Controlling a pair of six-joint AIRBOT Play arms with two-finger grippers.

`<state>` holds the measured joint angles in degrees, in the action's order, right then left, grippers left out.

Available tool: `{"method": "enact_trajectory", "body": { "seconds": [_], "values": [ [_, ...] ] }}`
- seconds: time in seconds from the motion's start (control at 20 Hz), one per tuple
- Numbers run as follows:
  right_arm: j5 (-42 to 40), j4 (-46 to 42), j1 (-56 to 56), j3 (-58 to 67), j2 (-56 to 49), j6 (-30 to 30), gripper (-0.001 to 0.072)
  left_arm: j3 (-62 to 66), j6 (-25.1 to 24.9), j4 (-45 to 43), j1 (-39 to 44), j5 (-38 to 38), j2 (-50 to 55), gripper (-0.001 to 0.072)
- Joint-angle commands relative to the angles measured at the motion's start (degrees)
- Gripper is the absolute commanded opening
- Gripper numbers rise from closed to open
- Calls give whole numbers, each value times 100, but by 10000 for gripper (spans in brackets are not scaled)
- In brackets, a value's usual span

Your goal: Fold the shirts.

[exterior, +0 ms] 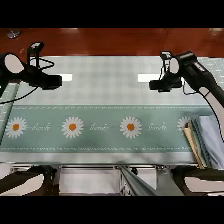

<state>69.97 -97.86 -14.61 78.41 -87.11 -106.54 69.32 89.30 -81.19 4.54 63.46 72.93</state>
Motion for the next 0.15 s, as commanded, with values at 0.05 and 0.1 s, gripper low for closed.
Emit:
{"method": "enact_trajectory", "body": {
  "seconds": [0.05, 0.1],
  "values": [
    [0, -17, -9, -9, -4, -9, 26, -2, -11, -4, -9, 4, 9, 22],
    [0, -17, -9, -9, -4, -9, 26, -2, -9, -4, -9, 4, 9, 22]
  ]
}}
